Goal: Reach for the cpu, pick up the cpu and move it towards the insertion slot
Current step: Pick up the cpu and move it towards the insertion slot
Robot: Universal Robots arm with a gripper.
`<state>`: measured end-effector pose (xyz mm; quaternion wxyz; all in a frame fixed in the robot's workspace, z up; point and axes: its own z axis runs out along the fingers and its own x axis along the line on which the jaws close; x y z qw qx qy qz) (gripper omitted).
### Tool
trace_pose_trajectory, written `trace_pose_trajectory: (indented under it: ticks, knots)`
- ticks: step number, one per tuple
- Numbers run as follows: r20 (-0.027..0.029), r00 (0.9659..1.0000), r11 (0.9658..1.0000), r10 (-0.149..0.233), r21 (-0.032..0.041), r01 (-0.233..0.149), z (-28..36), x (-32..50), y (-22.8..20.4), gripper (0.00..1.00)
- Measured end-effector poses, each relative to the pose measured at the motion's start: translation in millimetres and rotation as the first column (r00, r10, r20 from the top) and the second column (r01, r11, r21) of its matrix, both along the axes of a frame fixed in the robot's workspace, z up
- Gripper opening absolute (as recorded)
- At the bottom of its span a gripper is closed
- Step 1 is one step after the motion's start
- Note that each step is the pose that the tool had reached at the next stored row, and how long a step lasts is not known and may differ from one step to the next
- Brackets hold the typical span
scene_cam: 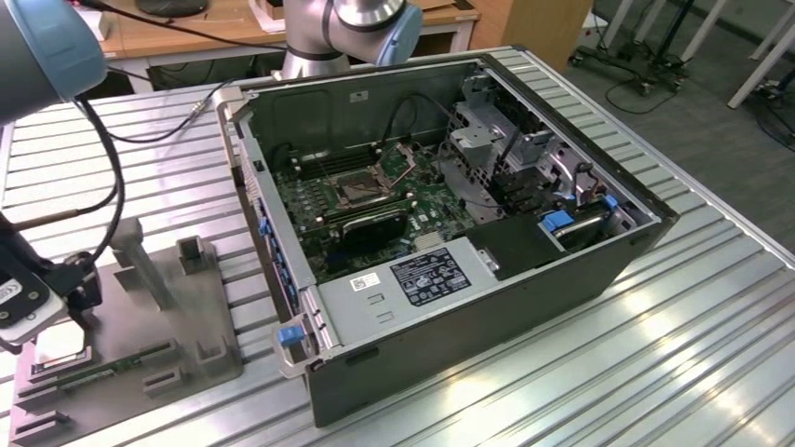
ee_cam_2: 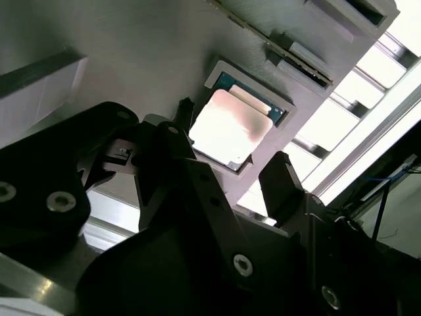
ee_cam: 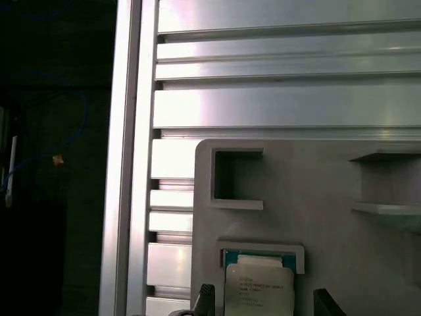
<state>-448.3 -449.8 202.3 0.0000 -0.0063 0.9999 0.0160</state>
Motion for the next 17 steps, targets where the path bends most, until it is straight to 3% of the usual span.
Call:
trace_pose_trajectory:
  ticks: [9,11,17]
  knots:
    - [0.0002,1.0000,1.0000,-0.004,0.0002,0.004,-6.2,0.1,0.0,0.69]
    - [-0.0001,1.0000,1.0000,-0.004,0.0000,0.004,-8.5,0.0,-0.1,0.75]
    - [0.0000,1.0000,1.0000,-0.005,0.0006,0.005,-17.5,0.0,0.0,0.75]
